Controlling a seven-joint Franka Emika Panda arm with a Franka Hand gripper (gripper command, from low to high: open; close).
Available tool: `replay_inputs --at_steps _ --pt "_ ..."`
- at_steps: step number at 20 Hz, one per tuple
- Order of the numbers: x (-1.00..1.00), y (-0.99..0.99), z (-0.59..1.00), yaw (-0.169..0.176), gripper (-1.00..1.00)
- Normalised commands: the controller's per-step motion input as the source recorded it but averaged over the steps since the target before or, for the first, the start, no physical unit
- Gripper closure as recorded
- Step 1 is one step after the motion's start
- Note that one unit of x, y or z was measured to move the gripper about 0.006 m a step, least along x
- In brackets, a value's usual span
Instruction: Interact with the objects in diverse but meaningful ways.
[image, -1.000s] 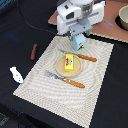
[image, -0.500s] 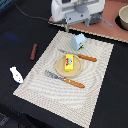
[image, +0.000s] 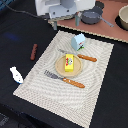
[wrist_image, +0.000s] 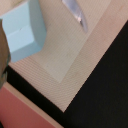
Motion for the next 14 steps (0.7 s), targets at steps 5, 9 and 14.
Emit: replay_inputs --at_steps 5,9,14 --pt "-0.51 -0.61 -0.17 -0.001 -1.0" --pt "-0.72 -0.34 -0.29 -0.023 -1.0" --pt "-0.81 -0.09 -0.3 -0.057 -1.0"
